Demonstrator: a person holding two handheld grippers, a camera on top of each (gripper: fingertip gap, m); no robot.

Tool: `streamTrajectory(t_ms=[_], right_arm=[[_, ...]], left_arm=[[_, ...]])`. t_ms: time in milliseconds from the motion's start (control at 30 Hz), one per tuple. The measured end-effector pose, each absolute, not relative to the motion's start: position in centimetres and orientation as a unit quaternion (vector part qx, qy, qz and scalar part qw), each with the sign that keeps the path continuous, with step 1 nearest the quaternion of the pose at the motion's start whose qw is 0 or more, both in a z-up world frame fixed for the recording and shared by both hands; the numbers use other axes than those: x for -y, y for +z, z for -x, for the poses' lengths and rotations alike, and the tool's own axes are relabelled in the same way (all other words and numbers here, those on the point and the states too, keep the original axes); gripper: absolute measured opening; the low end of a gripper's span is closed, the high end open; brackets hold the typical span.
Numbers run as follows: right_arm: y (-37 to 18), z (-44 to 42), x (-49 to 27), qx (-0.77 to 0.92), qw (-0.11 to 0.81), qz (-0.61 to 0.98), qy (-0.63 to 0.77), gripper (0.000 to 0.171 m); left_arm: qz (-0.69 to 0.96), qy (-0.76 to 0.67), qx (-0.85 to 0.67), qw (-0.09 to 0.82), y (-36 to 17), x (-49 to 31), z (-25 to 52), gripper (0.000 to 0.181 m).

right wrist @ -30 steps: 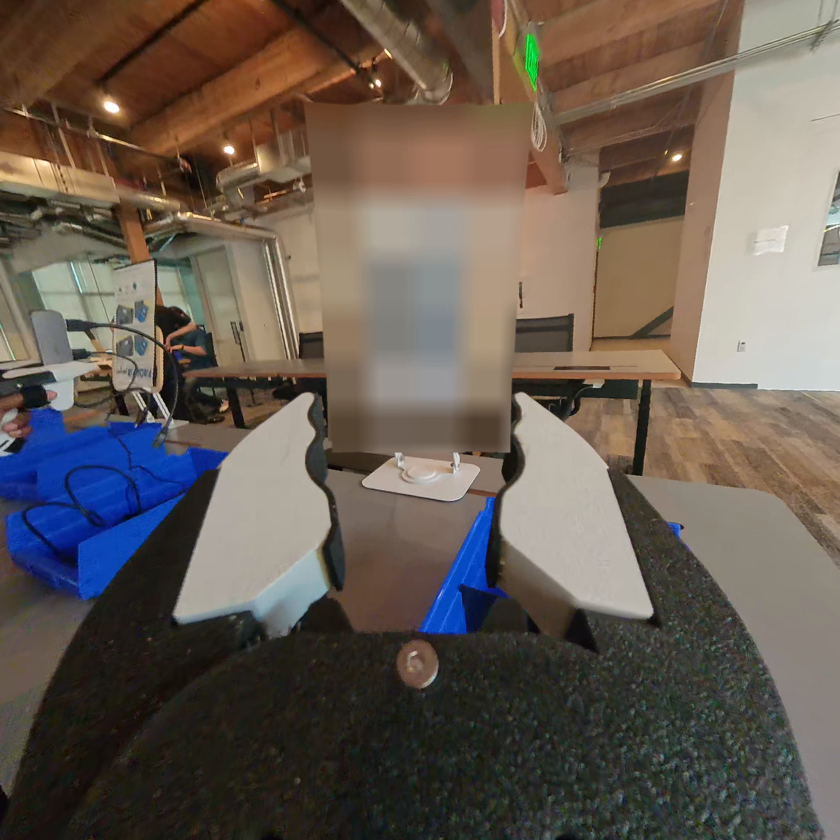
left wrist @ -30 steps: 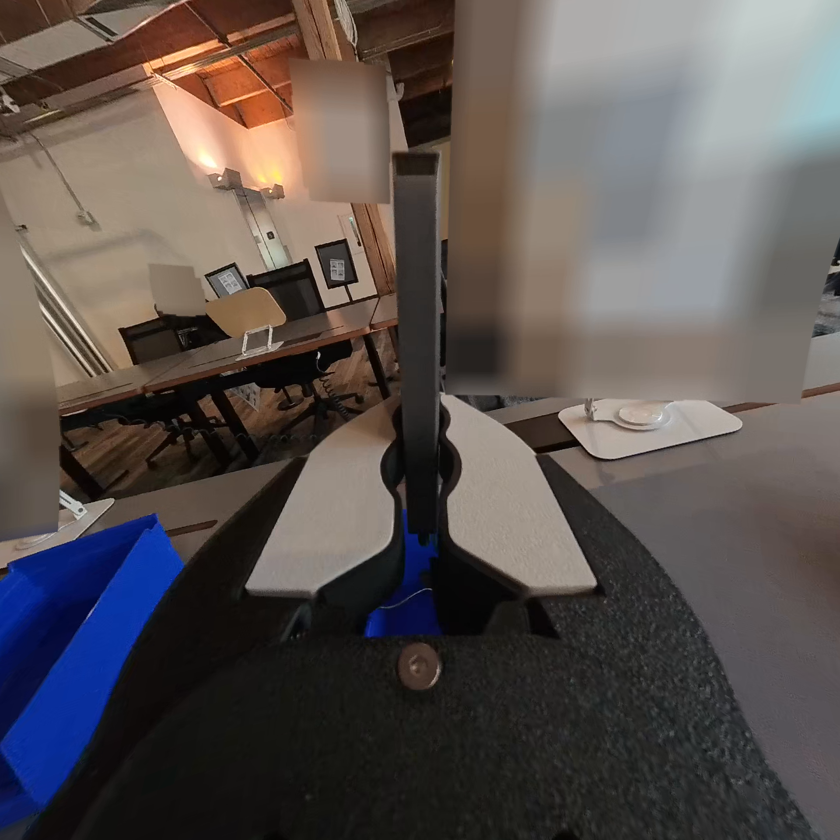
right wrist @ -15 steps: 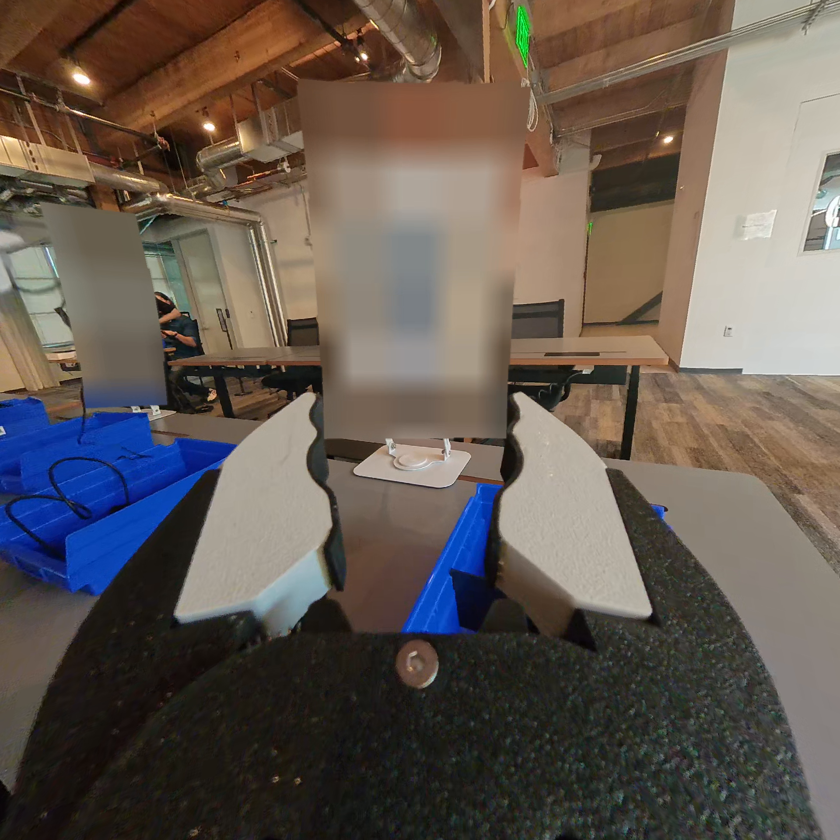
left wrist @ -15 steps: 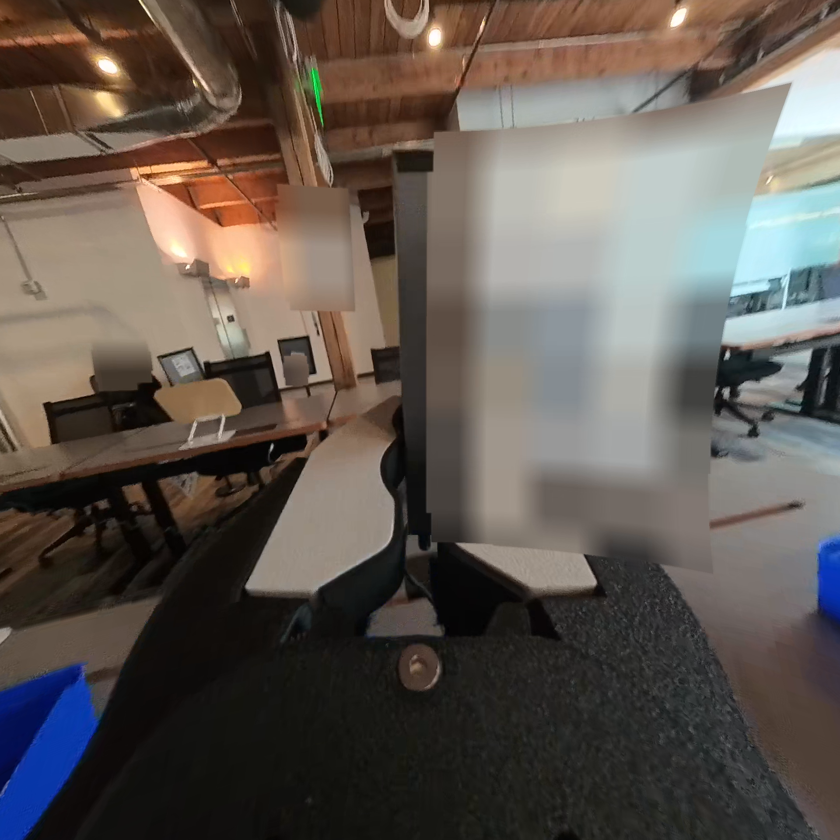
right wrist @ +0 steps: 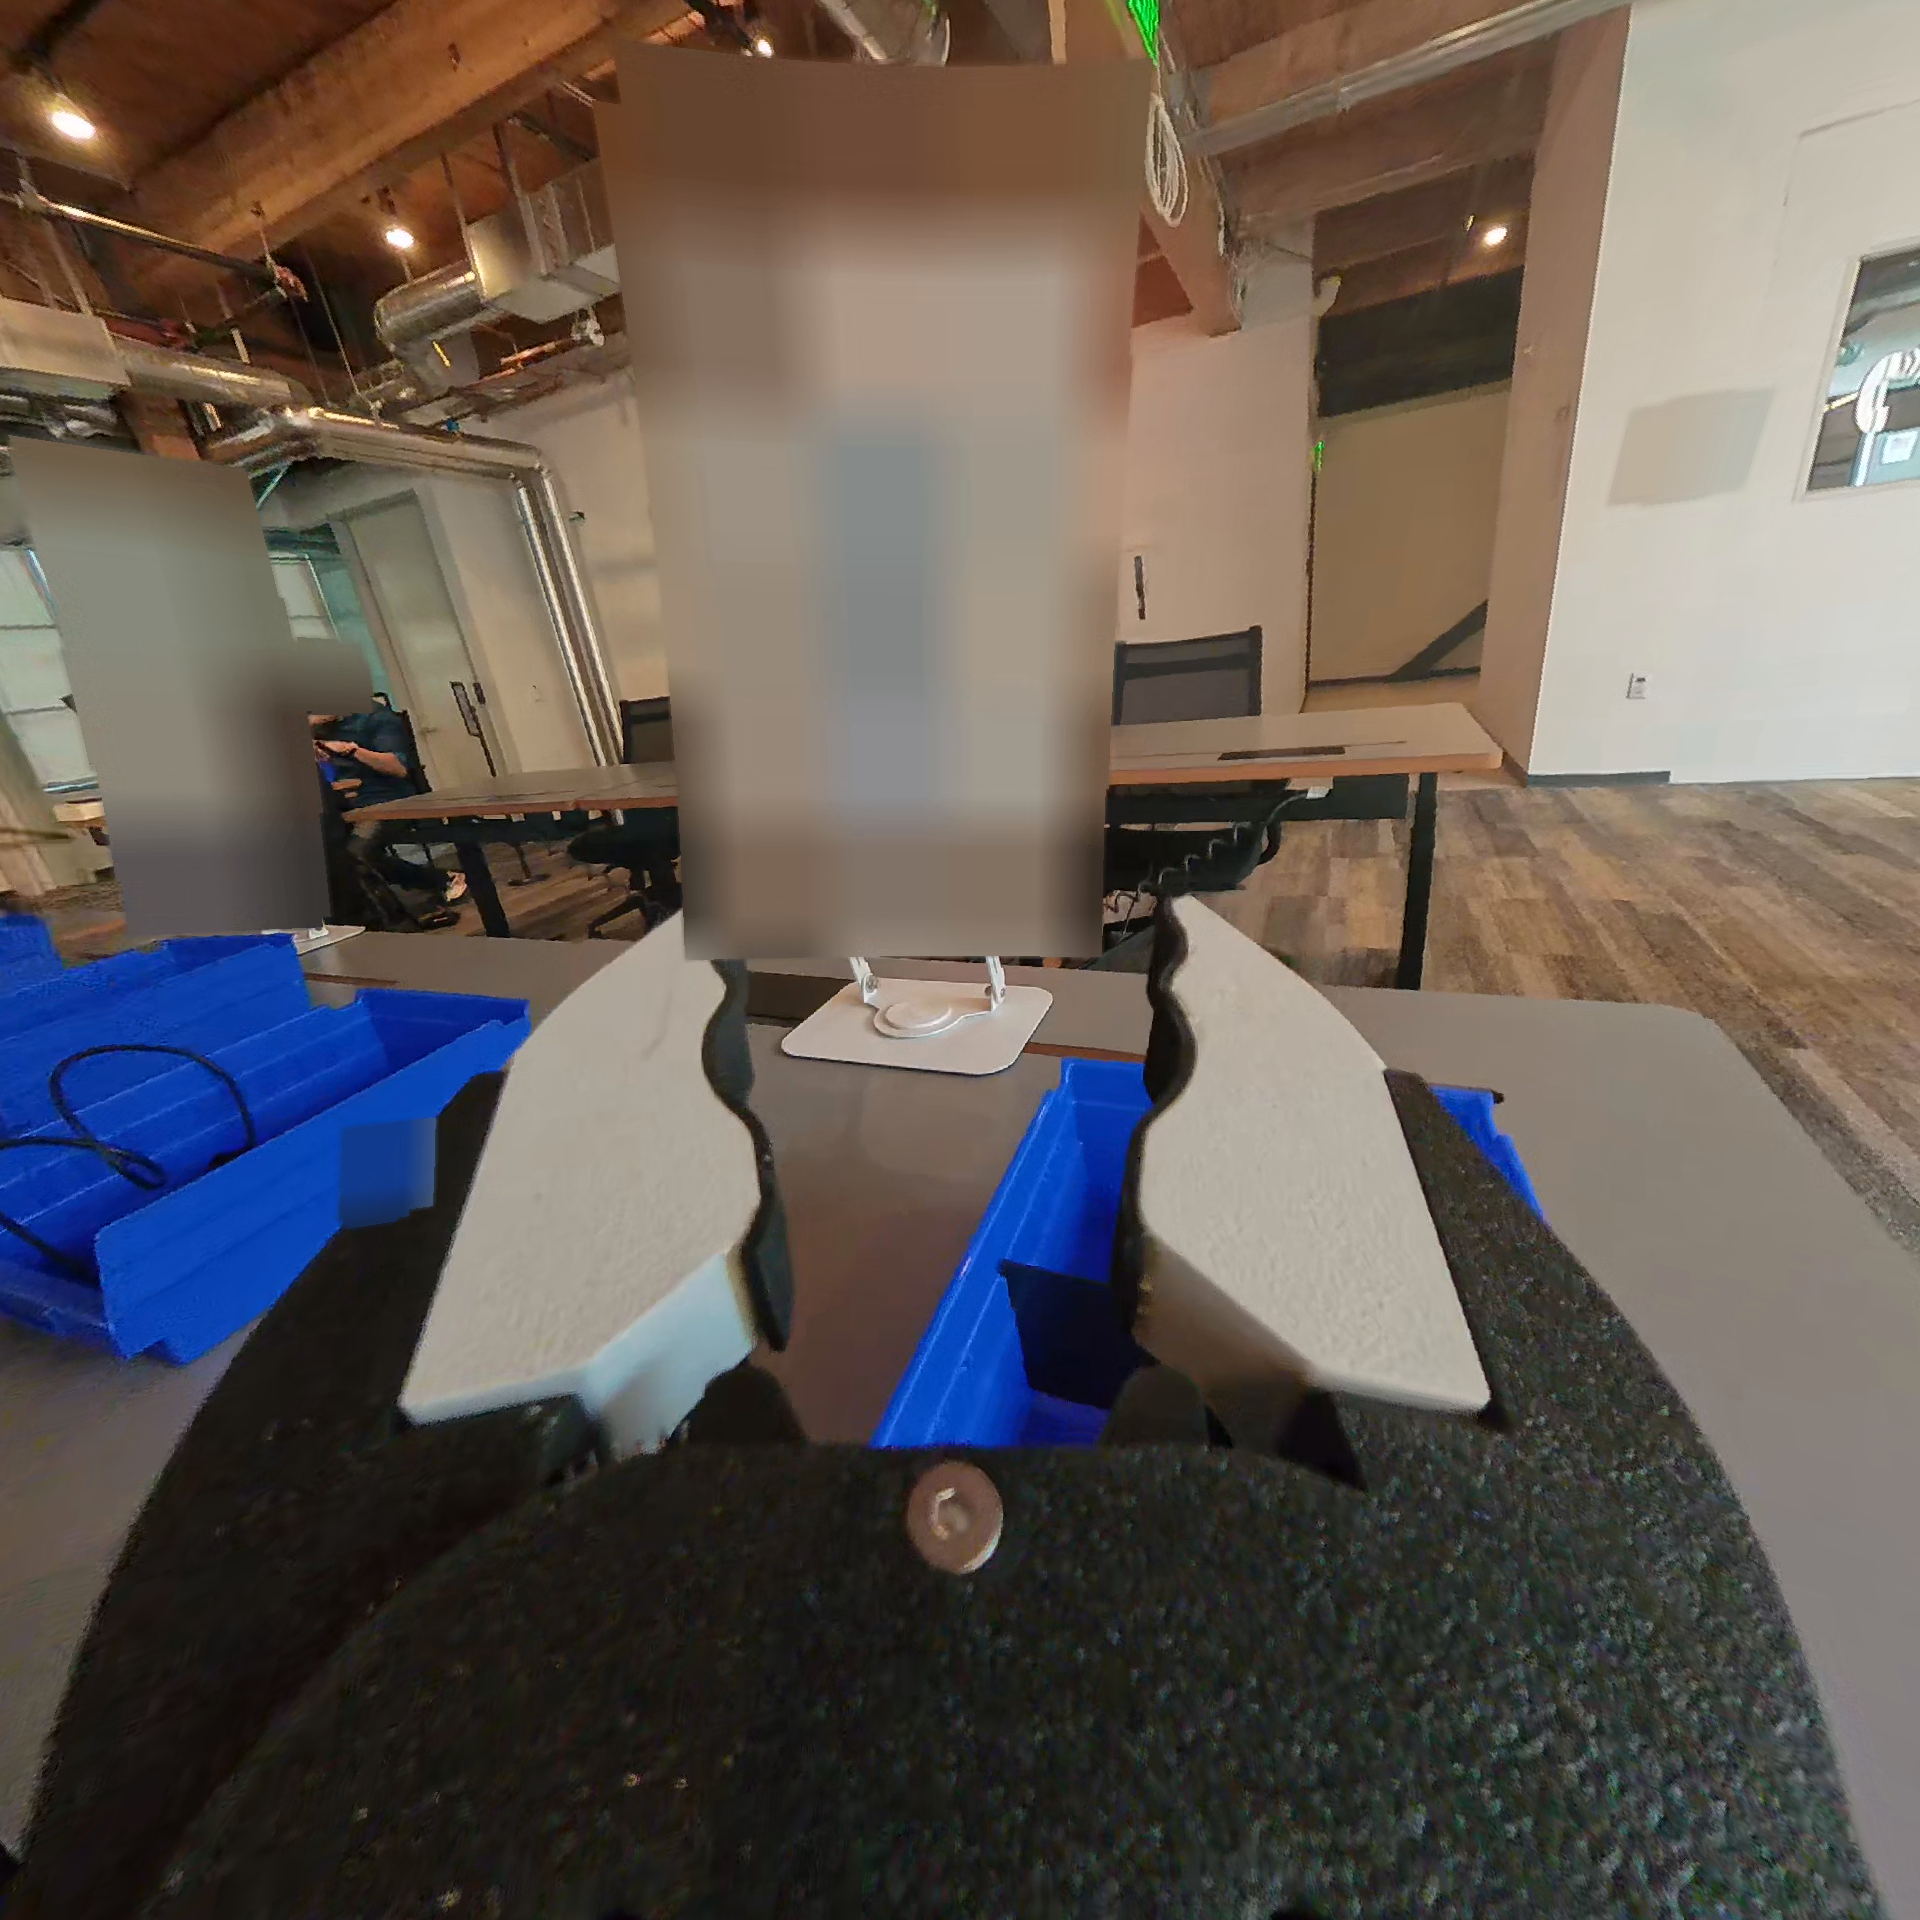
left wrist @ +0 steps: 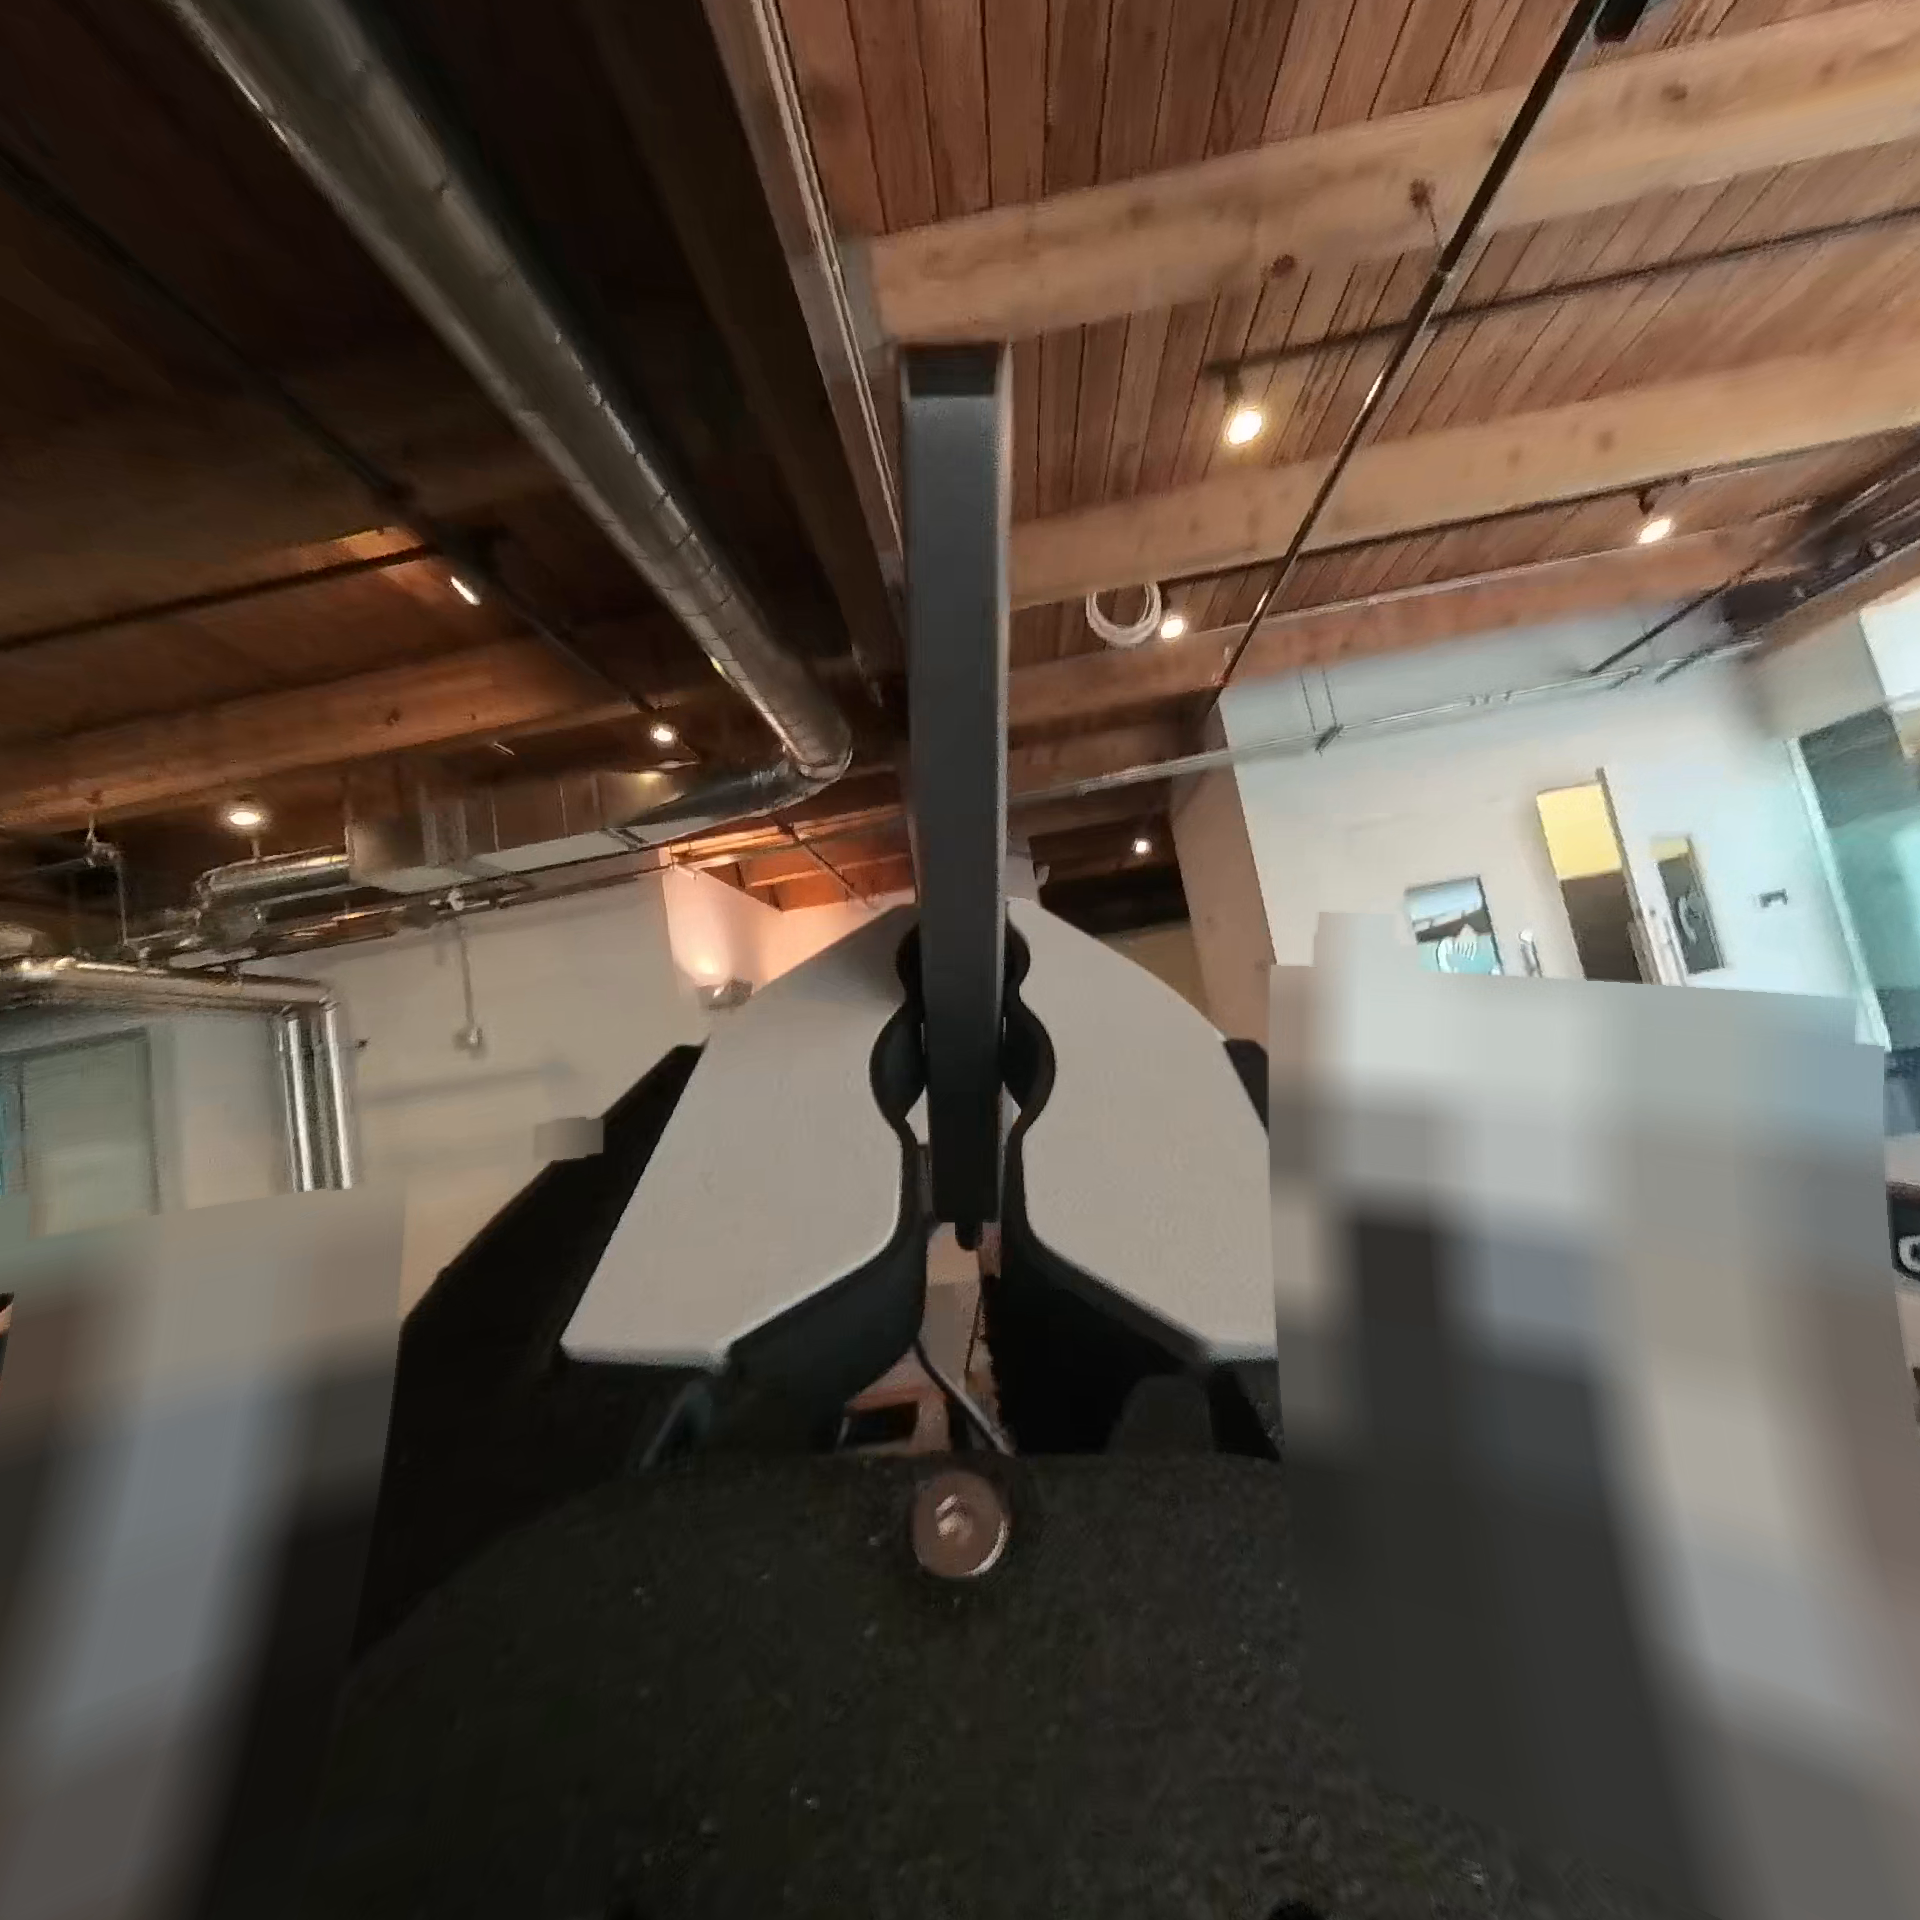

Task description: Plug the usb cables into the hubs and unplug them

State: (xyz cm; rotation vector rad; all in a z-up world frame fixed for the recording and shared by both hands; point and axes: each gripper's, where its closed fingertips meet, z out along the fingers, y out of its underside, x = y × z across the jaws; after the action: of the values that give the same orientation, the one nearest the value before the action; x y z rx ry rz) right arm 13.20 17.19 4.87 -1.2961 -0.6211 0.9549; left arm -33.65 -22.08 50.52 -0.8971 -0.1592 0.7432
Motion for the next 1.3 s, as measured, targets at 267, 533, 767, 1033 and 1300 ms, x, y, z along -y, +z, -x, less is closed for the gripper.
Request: streamTrajectory(t_ms=[267, 533, 767, 1033, 1300], right_arm=[[4.7, -11.7, -16.3, 0.295, 0.645, 0.572, 0.412, 0.075], [3.7, -10.1, -16.2, 0.316, 0.632, 0.581, 0.404, 0.076], [2.1, -9.1, -16.6, 0.324, 0.608, 0.603, 0.402, 0.075], [1.2, -4.6, -11.1, 0.428, 0.542, 0.566, 0.45, 0.065], [-1.0, -1.6, -7.7, 0.508, 0.503, 0.557, 0.423, 0.07]], left_arm=[[0.519, 0.207, 0.058, 0.827, 39.6, 15.4, 34.9, 0.01], [0.564, 0.3, 0.073, 0.766, 30.8, 14.6, 41.5, 0.01], [0.657, 0.258, 0.095, 0.702, 20.1, 13.0, 43.7, 0.01], [0.755, 0.196, 0.114, 0.615, 4.1, 10.6, 42.8, 0.01], [0.849, 0.074, 0.16, 0.498, -9.6, 8.6, 41.7, 0.011]])
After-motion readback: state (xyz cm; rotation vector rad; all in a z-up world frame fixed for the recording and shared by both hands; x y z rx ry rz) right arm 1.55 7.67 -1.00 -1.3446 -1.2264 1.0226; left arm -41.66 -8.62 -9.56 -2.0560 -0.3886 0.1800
